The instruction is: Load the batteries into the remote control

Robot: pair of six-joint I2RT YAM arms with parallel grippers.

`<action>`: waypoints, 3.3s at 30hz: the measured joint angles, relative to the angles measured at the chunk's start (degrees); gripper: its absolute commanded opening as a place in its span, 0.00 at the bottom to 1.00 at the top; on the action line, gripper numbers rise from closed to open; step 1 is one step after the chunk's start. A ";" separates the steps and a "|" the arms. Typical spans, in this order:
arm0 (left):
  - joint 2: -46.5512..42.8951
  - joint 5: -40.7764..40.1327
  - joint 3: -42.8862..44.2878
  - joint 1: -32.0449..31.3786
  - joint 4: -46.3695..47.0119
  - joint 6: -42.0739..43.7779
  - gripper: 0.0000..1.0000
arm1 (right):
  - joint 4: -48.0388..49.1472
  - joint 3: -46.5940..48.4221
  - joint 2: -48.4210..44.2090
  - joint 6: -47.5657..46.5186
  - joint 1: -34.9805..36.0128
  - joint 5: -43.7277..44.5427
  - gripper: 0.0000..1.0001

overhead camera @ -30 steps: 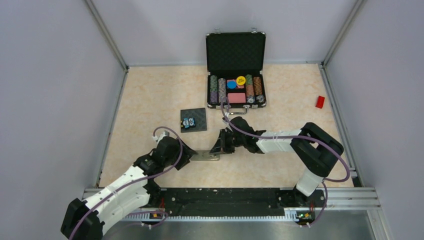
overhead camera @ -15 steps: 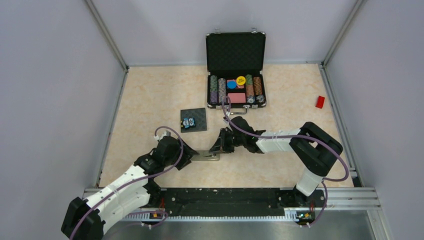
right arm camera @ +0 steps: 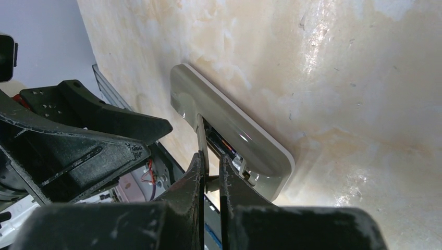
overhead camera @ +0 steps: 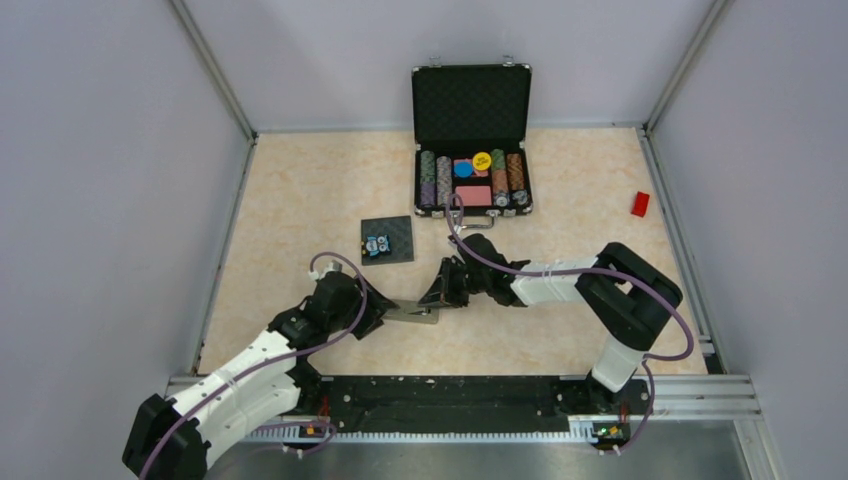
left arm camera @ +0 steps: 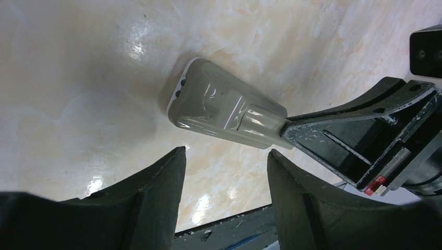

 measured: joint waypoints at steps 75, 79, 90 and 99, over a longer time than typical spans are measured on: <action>9.11 1.92 -6.23 0.00 23.96 -3.32 0.46 | -26.18 11.63 -0.09 7.28 5.53 11.93 0.37; 9.11 1.95 -6.51 0.00 24.55 -3.34 0.46 | -26.77 11.89 -0.09 7.67 5.62 12.26 0.40; 9.07 1.90 -6.64 0.00 24.83 -3.48 0.46 | -28.52 12.20 -1.07 8.72 5.90 13.55 0.41; 8.39 1.68 -7.08 0.00 24.76 -3.50 0.46 | -33.14 12.09 -3.74 8.55 5.90 15.41 0.33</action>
